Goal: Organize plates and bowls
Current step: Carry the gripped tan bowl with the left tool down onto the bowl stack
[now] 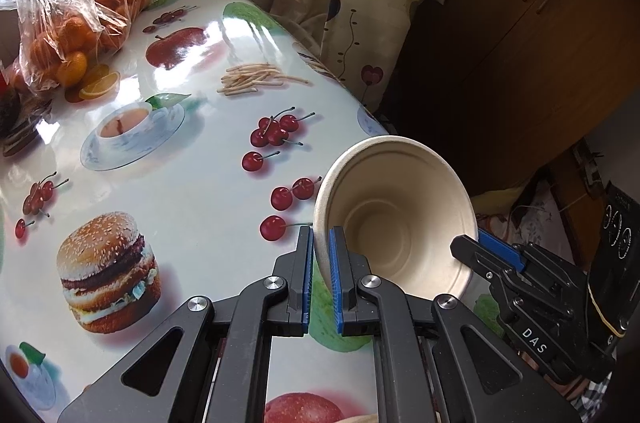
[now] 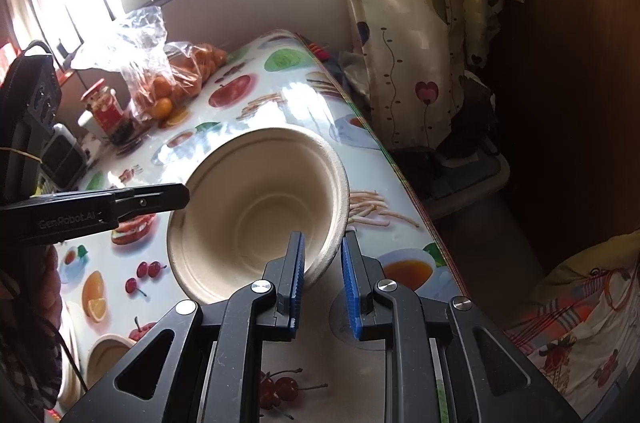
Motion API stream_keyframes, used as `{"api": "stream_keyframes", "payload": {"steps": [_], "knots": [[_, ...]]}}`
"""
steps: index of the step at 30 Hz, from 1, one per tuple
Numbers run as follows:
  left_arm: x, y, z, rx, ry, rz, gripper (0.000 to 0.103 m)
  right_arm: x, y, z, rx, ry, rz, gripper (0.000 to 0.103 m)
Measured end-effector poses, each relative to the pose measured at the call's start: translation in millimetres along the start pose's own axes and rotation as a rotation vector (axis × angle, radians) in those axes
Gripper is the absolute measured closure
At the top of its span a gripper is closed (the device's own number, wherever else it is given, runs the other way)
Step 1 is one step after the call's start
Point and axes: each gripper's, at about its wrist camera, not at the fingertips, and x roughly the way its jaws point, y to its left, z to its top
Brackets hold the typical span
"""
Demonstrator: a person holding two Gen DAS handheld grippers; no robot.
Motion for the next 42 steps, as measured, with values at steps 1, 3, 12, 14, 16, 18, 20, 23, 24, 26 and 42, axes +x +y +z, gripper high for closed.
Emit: {"api": "stream_keyframes", "payload": {"steps": [1,3,12,14,16,18,20,23,24,26,42], "knots": [[-1.7,-0.7,-0.6,0.003,-0.002,0.001,0.095,-1.8,0.8,-0.4,-0.001,-0.003,0.001,0.085],[-5.6,-1.8,-2.3,0.003,-0.006,0.003,0.095,-5.3,2.3,-1.0,-0.002,-0.005,0.005,0.085],[-24.2,-5.9,-11.7,0.004,-0.028,0.004,0.095,-24.0,10.5,-5.7,-0.016,-0.026,0.021,0.085],[-28.3,-7.5,-14.0,0.008,-0.032,0.005,0.095,-27.9,12.0,-6.7,-0.019,-0.030,0.022,0.085],[-32.6,-8.6,-15.9,0.007,-0.037,0.003,0.095,-31.7,13.6,-8.1,-0.022,-0.033,0.024,0.085],[-37.4,-10.2,-18.1,0.006,-0.044,0.002,0.095,-35.8,15.2,-9.4,-0.024,-0.037,0.027,0.085],[-42.6,-12.1,-20.8,0.008,-0.050,-0.001,0.095,-40.4,17.0,-11.3,-0.026,-0.041,0.027,0.085],[-50.2,-14.3,-25.1,0.010,-0.058,-0.004,0.095,-48.2,19.1,-14.9,-0.026,-0.046,0.033,0.085],[-52.7,-15.0,-26.9,0.010,-0.060,-0.005,0.095,-51.1,20.0,-16.4,-0.027,-0.048,0.036,0.085],[-57.9,-16.1,-30.8,0.012,-0.066,-0.005,0.095,-57.5,22.6,-19.6,-0.033,-0.053,0.040,0.085],[-96.4,-16.7,-67.5,0.009,-0.109,-0.010,0.095,-93.2,44.0,-47.2,-0.049,-0.073,0.074,0.085]]}}
